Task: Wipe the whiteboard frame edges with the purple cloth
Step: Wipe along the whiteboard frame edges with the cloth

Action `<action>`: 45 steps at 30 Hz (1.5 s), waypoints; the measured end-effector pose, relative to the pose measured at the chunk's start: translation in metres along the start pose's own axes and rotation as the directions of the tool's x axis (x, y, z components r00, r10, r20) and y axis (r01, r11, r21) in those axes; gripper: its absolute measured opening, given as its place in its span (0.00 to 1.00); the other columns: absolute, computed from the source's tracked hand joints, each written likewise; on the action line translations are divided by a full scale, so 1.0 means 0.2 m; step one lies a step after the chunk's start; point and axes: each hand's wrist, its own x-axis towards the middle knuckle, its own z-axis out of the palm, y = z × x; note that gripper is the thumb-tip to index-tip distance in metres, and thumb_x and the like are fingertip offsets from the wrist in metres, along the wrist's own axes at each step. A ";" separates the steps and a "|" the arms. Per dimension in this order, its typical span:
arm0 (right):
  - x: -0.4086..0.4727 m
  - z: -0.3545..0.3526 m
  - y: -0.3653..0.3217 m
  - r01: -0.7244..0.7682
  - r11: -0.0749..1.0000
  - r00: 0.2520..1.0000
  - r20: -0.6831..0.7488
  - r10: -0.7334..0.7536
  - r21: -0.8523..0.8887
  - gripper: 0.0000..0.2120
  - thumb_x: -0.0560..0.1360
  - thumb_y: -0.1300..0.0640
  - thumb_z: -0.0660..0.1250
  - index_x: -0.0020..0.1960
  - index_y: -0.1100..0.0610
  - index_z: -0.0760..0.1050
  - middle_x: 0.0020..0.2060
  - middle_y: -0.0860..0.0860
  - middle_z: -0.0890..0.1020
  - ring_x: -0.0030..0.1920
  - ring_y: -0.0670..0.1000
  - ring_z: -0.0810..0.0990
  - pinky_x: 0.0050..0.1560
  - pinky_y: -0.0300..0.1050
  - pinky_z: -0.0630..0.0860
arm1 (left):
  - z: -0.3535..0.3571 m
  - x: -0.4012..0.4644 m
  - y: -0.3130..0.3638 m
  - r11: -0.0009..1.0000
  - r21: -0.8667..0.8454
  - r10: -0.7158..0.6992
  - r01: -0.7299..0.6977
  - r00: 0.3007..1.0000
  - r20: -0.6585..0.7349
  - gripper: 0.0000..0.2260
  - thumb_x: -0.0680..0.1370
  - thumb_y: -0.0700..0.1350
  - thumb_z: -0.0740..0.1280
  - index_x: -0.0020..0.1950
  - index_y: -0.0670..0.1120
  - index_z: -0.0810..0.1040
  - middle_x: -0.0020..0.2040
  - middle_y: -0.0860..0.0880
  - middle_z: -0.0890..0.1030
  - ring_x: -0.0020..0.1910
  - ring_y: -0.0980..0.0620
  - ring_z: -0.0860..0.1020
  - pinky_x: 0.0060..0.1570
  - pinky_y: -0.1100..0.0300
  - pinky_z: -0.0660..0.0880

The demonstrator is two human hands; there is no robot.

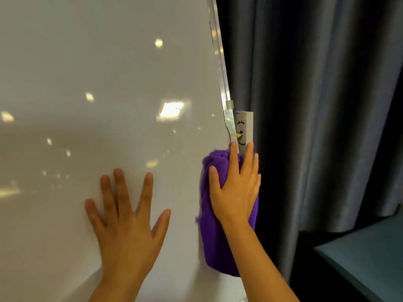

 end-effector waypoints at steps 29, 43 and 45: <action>-0.27 0.09 0.04 -0.557 0.770 0.786 -0.102 0.610 0.311 0.16 0.75 0.55 0.65 0.59 0.63 0.69 0.54 0.60 0.73 0.54 0.55 0.69 0.53 0.48 0.66 | 0.07 -0.21 0.04 0.985 -0.075 0.168 -0.157 0.971 0.173 0.30 0.77 0.64 0.40 0.75 0.51 0.57 0.77 0.42 0.51 0.76 0.44 0.49 0.66 0.31 0.46; -0.11 -0.19 -0.06 -0.201 0.822 0.974 0.022 0.224 0.532 0.25 0.76 0.56 0.64 0.68 0.46 0.58 0.67 0.48 0.59 0.63 0.43 0.64 0.60 0.35 0.67 | -0.15 -0.03 0.17 0.676 -0.223 0.726 -0.702 0.686 0.039 0.27 0.54 0.50 0.82 0.52 0.48 0.84 0.55 0.50 0.83 0.55 0.53 0.81 0.54 0.63 0.75; -0.15 -0.24 0.02 -0.033 0.876 0.994 0.105 -0.020 0.481 0.29 0.75 0.52 0.62 0.69 0.36 0.51 0.72 0.43 0.51 0.67 0.33 0.56 0.60 0.26 0.59 | -0.15 -0.02 0.16 0.678 -0.229 0.722 -0.699 0.691 0.029 0.27 0.53 0.50 0.82 0.50 0.48 0.84 0.54 0.50 0.83 0.53 0.53 0.81 0.52 0.63 0.76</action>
